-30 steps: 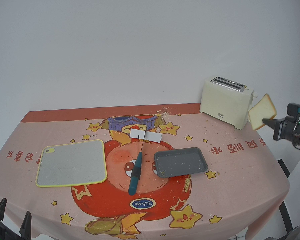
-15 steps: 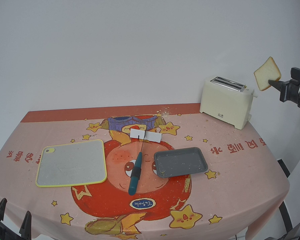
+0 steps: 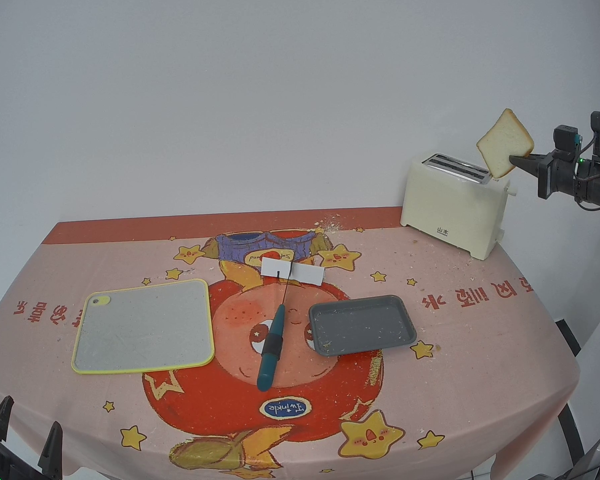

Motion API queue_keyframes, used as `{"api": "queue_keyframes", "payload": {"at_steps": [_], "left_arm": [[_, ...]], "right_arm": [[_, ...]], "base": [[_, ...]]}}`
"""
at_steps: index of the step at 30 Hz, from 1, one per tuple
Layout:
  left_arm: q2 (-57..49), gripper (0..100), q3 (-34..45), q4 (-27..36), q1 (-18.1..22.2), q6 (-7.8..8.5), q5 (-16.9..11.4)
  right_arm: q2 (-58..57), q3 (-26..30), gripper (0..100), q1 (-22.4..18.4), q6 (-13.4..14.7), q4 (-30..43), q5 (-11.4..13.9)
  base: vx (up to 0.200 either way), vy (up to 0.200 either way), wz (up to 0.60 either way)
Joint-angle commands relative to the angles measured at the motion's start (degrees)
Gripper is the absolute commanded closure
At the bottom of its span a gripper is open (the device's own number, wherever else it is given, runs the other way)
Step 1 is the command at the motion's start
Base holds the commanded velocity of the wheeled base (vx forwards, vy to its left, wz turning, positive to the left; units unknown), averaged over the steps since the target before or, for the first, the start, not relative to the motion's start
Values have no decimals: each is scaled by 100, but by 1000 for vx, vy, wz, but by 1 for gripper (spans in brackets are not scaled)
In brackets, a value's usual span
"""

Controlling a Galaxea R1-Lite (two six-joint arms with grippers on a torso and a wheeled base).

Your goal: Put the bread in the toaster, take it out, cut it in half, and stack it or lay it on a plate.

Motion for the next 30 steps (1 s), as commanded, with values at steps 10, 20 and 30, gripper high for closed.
{"api": "queue_keyframes", "payload": {"at_steps": [10,20,30], "left_arm": [[9,0,101,0,2,-13,6],[9,0,101,0,2,-21,6],[9,0,101,0,2,-30,6]], "right_arm": [[312,-688,100,229,-509,688,247],[462,-811,100,431,-825,838,265],[664,-943,100,519,-1019,855,265]], "base": [[0,-200,0],[180,-20,0],[20,0,0]]}}
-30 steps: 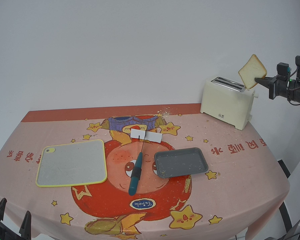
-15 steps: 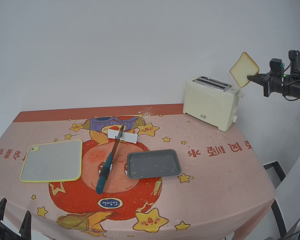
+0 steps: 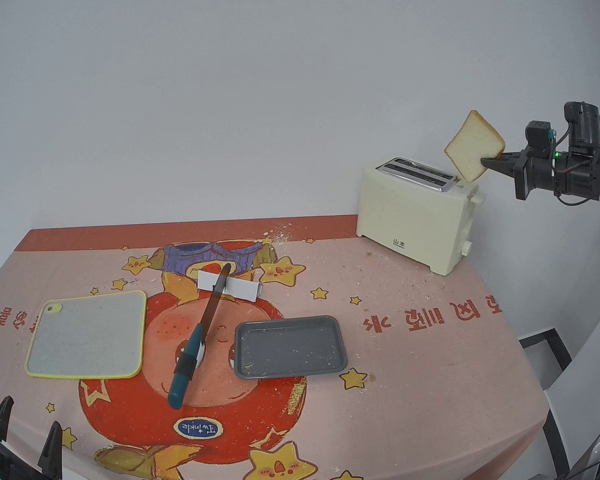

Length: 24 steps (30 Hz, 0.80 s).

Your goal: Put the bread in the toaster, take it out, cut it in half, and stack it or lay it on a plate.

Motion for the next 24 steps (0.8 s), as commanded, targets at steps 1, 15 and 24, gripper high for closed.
{"api": "queue_keyframes", "payload": {"at_steps": [1,15,24], "left_arm": [[9,0,101,0,-2,-2,1],[9,0,101,0,-2,-2,10],[9,0,101,0,-2,-2,10]], "right_arm": [[148,-100,100,9,-99,-4,1],[473,-398,100,167,-205,163,115],[702,-363,100,150,-425,154,274]], "base": [[200,0,0],[100,0,0],[0,0,0]]}}
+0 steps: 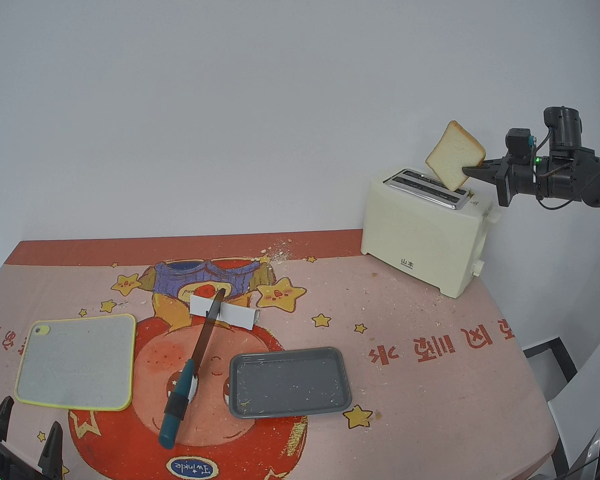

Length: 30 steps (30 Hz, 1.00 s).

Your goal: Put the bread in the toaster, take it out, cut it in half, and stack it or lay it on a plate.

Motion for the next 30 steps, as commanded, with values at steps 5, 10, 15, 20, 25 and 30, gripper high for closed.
{"api": "queue_keyframes", "payload": {"at_steps": [5,10,15,20,25,30], "left_arm": [[9,0,101,0,-2,-3,-7],[9,0,101,0,-2,-12,-7],[9,0,101,0,-2,-12,-7],[9,0,101,0,-2,-12,-7],[9,0,101,0,-2,-12,-7],[9,0,101,0,-2,-12,-7]], "right_arm": [[235,54,100,-20,-159,5,104],[235,72,100,-3,-159,5,113],[235,107,100,6,-168,5,113],[244,168,100,50,-194,-4,104],[296,151,100,59,-229,-4,87],[296,142,100,85,-220,-4,60]], "base": [[0,0,0],[0,0,0],[0,0,0],[0,0,0],[0,0,0],[0,0,0]]}}
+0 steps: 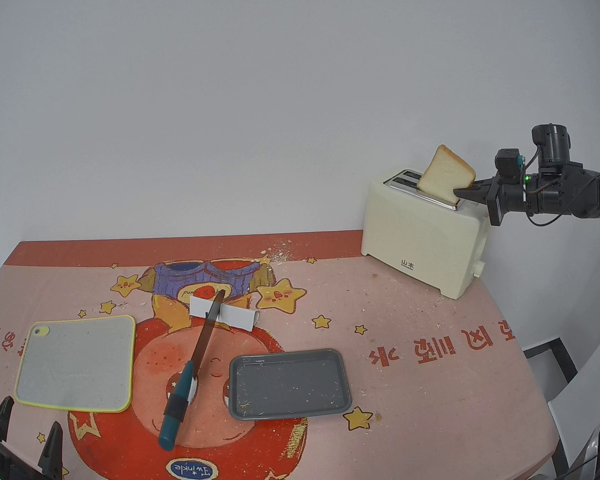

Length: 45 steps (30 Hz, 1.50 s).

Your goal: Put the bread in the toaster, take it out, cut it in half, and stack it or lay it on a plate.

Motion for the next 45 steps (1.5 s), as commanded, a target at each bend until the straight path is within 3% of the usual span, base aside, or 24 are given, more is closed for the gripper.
{"api": "queue_keyframes", "payload": {"at_steps": [1,24,25,30,39,42,43,44,45], "left_arm": [[9,0,101,0,1,-1,1],[9,0,101,0,1,-1,10],[9,0,101,0,1,-1,1],[9,0,101,0,1,-1,1],[9,0,101,0,1,-10,10],[9,0,101,0,1,-10,10],[9,0,101,0,1,-10,10],[9,0,101,0,1,-10,10],[9,0,101,0,1,-10,10]], "right_arm": [[10,-7,100,24,2,-4,-25],[168,-165,100,209,37,5,-219],[177,-165,0,209,37,5,-254],[194,-174,0,209,54,-4,-307],[-201,-147,0,95,599,-48,-289],[-693,-7,0,68,1091,-13,-289],[-922,116,0,42,1434,-31,-289],[-922,116,0,42,1434,-31,-289],[-1379,424,0,-72,2006,-48,-315]], "base": [[0,0,0],[0,0,0],[0,0,0],[0,0,0],[0,0,0],[0,0,0],[0,0,0],[0,0,0],[0,0,0]]}}
